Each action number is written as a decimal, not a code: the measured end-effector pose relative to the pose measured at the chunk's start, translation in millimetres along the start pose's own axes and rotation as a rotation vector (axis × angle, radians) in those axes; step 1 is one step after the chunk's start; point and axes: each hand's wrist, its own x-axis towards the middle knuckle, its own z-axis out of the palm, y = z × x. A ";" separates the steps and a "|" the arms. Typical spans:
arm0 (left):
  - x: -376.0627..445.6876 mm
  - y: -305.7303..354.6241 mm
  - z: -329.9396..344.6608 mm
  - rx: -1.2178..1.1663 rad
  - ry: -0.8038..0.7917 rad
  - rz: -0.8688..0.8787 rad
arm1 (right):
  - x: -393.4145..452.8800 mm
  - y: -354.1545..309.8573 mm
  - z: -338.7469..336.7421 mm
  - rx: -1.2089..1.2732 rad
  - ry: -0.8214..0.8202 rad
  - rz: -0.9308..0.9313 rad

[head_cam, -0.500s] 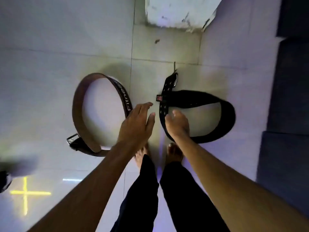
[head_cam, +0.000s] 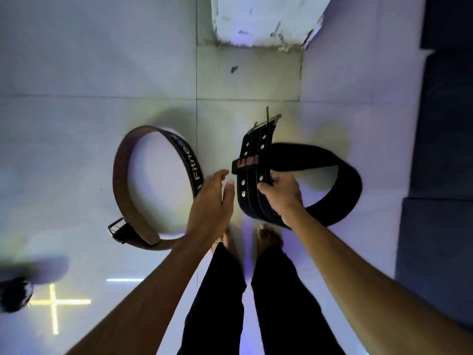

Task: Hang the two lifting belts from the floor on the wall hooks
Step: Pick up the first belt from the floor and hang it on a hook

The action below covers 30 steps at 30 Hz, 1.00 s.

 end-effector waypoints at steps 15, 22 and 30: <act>-124.4 337.3 -198.0 -0.555 -0.126 -0.077 | -277.8 -150.1 -301.6 0.319 -0.208 -0.349; -227.0 473.3 -280.7 -0.659 -0.011 0.223 | -371.4 -191.9 -415.4 0.361 -0.197 -0.579; -359.9 582.2 -372.2 -0.371 0.237 0.769 | -486.5 -251.1 -508.7 0.413 -0.119 -0.864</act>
